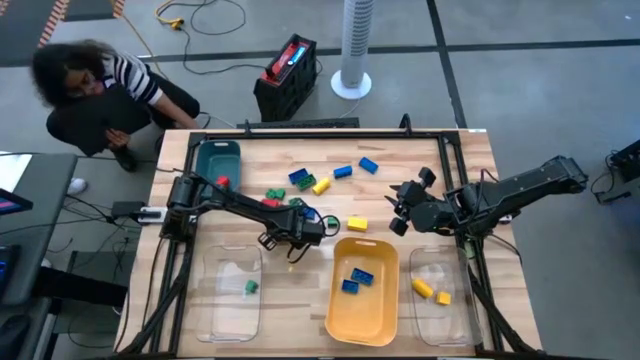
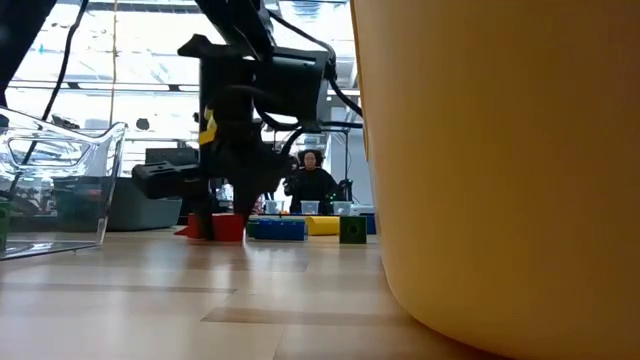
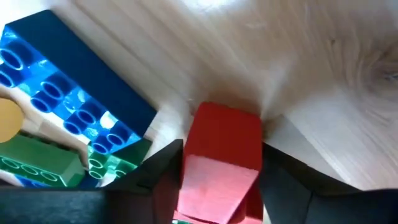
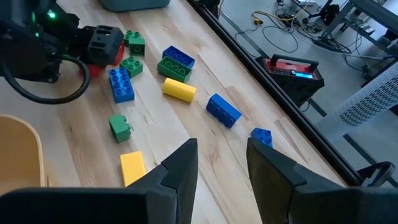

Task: Sort blocks
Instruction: Put the red wooden block into the green bin

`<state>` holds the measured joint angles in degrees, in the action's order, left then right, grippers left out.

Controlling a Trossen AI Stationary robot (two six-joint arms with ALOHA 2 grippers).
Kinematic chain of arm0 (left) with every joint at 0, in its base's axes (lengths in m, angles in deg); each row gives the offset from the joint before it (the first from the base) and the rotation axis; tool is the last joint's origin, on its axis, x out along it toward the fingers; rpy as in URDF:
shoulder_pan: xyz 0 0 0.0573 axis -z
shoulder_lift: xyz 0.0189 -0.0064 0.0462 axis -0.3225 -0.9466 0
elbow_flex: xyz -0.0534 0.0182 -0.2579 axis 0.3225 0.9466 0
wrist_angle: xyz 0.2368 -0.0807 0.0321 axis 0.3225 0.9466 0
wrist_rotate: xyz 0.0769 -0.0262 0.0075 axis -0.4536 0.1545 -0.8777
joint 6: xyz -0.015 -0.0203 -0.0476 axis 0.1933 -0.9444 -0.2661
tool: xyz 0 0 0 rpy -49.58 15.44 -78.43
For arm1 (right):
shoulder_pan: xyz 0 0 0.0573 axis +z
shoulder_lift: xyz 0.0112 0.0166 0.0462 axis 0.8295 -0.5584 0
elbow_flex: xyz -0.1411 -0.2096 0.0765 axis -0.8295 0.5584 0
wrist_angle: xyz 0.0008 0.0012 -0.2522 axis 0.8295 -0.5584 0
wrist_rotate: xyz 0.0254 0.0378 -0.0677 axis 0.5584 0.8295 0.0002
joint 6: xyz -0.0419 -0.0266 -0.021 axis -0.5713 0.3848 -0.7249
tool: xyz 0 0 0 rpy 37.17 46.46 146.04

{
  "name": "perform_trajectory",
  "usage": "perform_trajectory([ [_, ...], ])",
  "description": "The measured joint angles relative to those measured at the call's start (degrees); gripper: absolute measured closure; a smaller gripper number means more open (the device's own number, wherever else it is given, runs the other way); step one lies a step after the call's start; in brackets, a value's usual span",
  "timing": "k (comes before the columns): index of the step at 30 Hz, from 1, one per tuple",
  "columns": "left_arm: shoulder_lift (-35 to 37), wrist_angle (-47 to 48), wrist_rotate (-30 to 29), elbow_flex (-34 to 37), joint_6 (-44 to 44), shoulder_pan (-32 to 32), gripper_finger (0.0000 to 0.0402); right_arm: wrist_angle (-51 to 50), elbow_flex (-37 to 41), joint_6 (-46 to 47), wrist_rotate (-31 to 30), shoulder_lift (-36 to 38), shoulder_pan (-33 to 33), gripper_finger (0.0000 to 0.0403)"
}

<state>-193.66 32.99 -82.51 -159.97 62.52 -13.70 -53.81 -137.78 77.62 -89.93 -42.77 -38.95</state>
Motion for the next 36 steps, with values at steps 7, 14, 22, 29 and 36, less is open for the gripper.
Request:
perform_trajectory([
  [7,-0.1,4.1,-0.5,-2.7,-3.1,0.6,0.0276,0.1,0.0,-0.3,0.0,0.0,0.0,0.0251],
  [14,0.0,14.2,-0.6,-10.9,-10.2,1.0,0.0276,0.1,0.0,-0.4,0.0,0.0,0.0,0.0251],
  [22,9.0,20.7,-1.1,-9.5,-20.7,-0.1,0.0276,-1.2,0.0,0.5,0.0,0.0,0.2,0.0251],
  [29,29.5,13.7,-1.3,4.0,-28.7,-9.6,0.0276,-0.7,0.0,0.6,-0.1,0.0,0.1,0.0251],
  [36,42.9,7.7,0.1,16.8,-35.6,-26.2,0.0276,0.6,0.0,-0.3,-0.1,0.0,-0.3,0.0251],
])
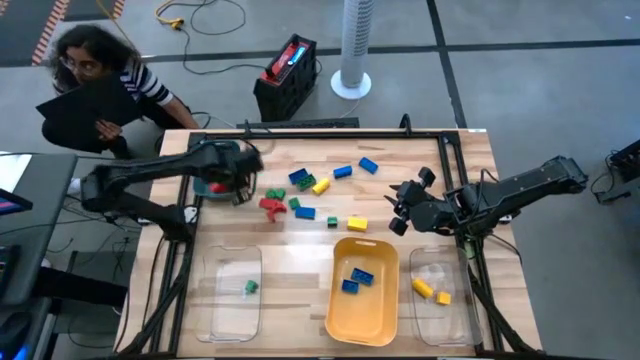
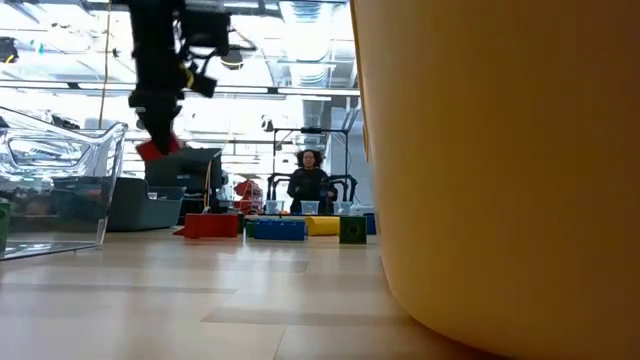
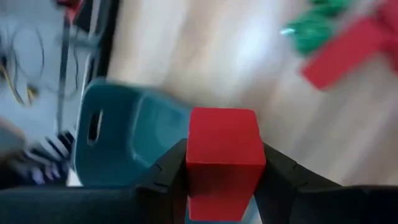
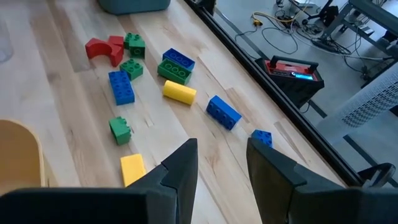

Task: Sort blocks
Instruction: Put the red wooden block into the green bin

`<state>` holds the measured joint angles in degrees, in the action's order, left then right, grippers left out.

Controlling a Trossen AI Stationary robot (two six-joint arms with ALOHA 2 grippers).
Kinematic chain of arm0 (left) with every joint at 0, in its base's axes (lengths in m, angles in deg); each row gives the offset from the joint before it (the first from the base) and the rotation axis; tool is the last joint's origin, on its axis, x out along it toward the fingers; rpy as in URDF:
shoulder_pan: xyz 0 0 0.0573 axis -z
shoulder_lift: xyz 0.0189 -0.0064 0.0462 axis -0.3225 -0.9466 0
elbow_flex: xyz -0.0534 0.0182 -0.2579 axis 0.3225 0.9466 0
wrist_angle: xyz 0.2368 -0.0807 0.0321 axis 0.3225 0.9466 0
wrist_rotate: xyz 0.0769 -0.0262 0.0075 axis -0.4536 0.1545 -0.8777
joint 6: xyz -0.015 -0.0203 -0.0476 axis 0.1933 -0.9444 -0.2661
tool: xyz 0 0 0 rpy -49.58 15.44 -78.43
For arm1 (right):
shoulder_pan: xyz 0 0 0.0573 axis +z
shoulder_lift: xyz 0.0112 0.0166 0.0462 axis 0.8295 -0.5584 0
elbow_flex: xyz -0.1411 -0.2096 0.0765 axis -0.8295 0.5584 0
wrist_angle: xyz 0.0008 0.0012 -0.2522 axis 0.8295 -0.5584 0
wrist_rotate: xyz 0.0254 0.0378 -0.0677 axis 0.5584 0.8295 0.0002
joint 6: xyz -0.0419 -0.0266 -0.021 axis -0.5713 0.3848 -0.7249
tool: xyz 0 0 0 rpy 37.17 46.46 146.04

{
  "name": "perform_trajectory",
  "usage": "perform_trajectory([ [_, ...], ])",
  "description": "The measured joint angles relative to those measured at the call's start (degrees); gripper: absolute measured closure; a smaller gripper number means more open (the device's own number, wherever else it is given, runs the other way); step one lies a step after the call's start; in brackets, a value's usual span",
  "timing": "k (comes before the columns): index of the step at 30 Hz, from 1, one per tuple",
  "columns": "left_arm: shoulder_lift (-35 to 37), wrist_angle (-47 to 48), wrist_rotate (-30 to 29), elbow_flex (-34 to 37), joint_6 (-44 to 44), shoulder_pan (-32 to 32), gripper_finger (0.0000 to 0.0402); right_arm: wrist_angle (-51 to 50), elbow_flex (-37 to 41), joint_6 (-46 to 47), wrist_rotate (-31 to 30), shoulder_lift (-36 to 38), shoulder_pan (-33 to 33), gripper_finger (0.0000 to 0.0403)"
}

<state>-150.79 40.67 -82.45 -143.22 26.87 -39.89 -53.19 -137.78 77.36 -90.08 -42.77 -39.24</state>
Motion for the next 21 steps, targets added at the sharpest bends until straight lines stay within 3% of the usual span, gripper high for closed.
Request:
perform_trajectory([
  [4,3.4,-5.1,3.3,3.6,-2.5,-8.5,0.0276,0.3,0.0,-0.5,0.0,0.0,-0.6,0.0251],
  [10,2.1,-5.5,8.9,4.0,-4.5,-16.7,0.0276,0.4,0.0,-0.6,0.0,0.0,-0.8,0.0251],
  [18,-3.9,-1.1,12.5,4.0,-8.9,-20.6,0.0275,0.3,0.0,-0.6,0.1,0.0,-0.3,0.0251],
  [21,-6.8,0.0,12.5,4.0,-9.4,-20.7,0.0250,0.2,0.0,-0.6,0.1,0.0,-0.3,0.0251],
])
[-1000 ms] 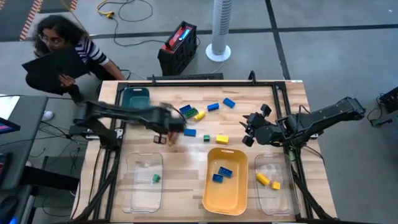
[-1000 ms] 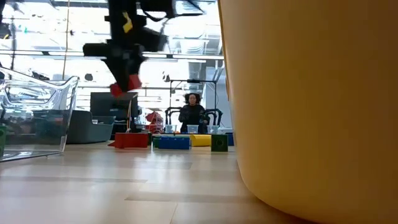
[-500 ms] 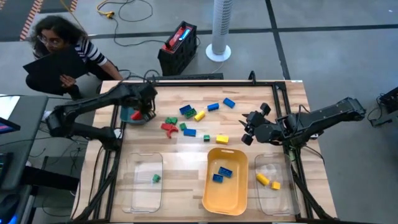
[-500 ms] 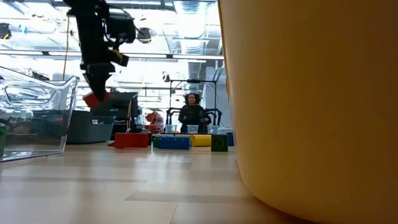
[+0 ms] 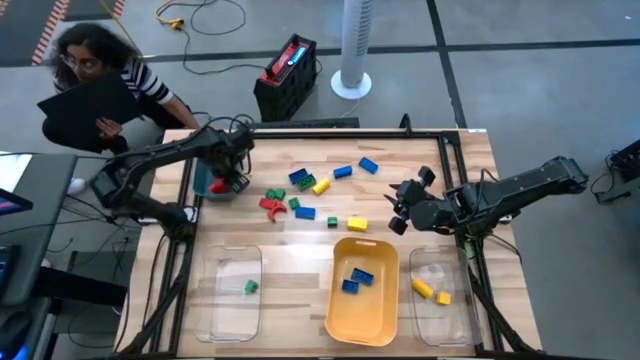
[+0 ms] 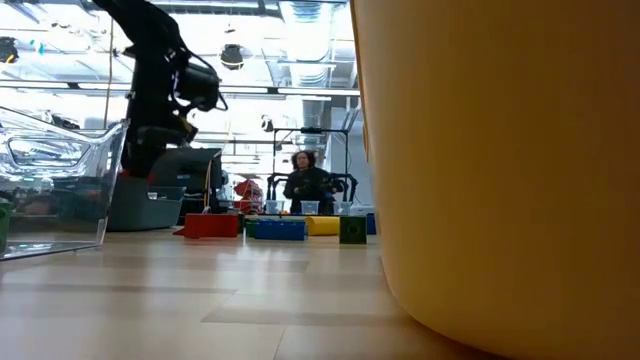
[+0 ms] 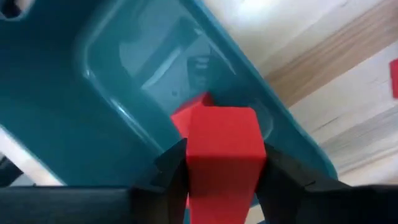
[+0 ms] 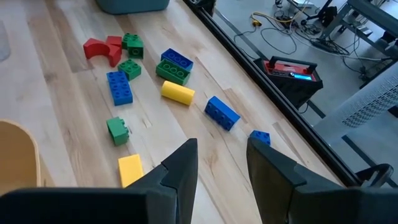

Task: Sort blocks
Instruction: Put the red wooden block into the green bin

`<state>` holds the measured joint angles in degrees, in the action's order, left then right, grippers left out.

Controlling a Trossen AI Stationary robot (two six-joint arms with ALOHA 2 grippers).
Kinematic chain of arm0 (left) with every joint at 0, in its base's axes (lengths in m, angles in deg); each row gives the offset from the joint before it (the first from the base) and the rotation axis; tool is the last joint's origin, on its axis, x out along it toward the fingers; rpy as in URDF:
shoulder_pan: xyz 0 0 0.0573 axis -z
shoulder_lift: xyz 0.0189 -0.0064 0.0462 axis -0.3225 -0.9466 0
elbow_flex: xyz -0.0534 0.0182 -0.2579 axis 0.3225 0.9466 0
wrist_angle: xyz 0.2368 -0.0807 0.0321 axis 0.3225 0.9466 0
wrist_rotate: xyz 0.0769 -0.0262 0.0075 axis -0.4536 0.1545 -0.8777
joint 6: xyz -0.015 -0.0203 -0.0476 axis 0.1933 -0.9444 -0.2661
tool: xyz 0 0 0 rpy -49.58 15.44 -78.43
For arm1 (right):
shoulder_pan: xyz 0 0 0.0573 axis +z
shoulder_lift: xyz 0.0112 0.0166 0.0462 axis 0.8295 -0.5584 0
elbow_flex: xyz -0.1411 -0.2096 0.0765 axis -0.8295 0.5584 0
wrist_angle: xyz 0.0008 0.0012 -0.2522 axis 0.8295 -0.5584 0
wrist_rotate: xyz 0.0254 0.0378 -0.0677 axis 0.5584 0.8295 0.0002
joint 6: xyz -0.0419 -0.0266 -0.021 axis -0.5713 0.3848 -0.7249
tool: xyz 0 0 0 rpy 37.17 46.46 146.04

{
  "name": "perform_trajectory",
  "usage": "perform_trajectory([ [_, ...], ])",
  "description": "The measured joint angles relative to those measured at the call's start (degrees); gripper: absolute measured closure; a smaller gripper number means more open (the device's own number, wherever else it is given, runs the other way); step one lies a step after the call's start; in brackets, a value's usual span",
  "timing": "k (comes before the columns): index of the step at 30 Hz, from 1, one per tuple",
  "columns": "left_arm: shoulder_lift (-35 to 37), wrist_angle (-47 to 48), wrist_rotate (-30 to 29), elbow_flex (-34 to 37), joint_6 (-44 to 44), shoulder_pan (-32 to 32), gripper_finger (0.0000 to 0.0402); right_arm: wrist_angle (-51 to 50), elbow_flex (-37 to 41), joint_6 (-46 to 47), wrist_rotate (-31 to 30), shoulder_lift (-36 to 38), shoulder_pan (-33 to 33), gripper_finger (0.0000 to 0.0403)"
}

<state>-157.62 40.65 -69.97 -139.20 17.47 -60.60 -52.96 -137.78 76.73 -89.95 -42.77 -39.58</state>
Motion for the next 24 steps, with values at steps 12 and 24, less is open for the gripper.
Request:
perform_trajectory([
  [12,-0.4,-2.3,0.3,-1.5,3.8,3.4,0.0198,-0.5,0.0,-0.1,0.0,0.0,-0.1,0.0251],
  [24,2.5,-10.4,7.6,-3.3,0.7,19.6,0.0196,-0.4,0.0,0.0,0.0,0.0,-0.5,0.0251],
])
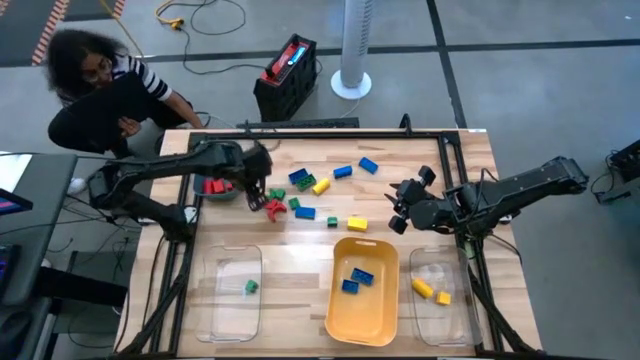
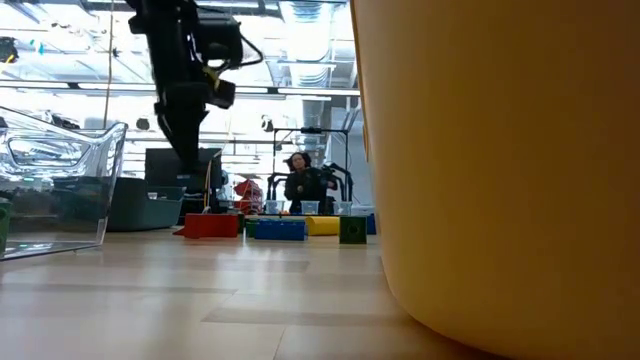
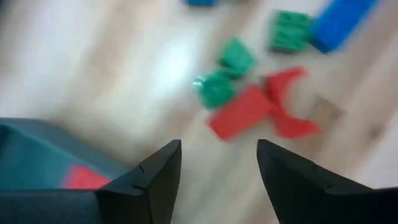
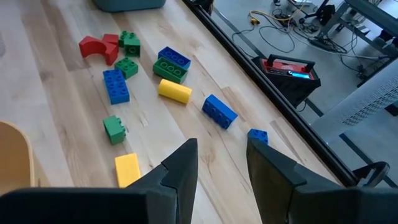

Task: Sort blocks
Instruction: Put the red wooden block into the green bin

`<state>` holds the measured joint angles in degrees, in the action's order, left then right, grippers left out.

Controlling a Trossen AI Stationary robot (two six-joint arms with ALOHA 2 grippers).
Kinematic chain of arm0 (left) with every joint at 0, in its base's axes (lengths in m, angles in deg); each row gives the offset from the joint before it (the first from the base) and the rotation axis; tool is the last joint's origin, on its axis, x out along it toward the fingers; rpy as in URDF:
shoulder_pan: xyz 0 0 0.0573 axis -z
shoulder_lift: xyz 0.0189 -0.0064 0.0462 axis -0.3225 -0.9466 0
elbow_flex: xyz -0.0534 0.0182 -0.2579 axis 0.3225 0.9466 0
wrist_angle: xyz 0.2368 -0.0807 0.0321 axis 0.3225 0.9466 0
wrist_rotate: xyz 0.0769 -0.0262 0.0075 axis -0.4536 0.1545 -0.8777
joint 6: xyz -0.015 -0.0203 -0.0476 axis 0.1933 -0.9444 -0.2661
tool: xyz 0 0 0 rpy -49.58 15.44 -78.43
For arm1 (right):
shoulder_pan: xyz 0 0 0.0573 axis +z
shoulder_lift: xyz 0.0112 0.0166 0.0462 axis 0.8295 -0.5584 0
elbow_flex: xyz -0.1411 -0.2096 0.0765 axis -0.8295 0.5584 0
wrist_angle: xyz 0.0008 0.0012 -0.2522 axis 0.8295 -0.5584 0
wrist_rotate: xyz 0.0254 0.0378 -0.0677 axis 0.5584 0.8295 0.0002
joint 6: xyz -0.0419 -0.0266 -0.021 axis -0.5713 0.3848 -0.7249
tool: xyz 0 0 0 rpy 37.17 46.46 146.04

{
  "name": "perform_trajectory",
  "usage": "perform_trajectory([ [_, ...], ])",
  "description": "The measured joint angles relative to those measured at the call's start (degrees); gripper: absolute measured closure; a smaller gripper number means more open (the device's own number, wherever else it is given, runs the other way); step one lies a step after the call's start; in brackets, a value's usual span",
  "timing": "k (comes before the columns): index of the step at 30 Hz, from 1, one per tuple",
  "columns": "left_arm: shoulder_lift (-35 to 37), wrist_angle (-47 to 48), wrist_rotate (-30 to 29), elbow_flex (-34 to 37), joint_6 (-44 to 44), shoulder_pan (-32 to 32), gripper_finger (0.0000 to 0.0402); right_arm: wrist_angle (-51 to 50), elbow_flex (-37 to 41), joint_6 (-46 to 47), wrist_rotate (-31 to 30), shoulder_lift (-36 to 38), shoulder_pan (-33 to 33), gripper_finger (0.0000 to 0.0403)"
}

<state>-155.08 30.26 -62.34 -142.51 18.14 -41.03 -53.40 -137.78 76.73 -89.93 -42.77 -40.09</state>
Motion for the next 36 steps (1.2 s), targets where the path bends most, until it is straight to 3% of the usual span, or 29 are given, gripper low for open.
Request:
perform_trajectory([
  [6,-3.3,-0.3,-0.3,0.0,-10.7,9.6,0.0195,0.2,0.0,0.0,0.0,0.0,0.0,0.0251],
  [11,-5.5,-3.5,-1.8,0.0,-14.8,14.3,0.0195,0.5,0.0,0.0,0.0,0.0,0.0,0.0251],
  [30,-18.6,-10.3,-4.5,0.0,-13.1,14.7,0.0195,1.1,0.0,-0.5,0.0,0.0,0.0,0.0251],
  [36,-19.1,-11.9,-4.9,0.0,-10.3,14.8,0.0237,1.1,0.0,-0.6,0.0,0.0,0.0,0.0251],
])
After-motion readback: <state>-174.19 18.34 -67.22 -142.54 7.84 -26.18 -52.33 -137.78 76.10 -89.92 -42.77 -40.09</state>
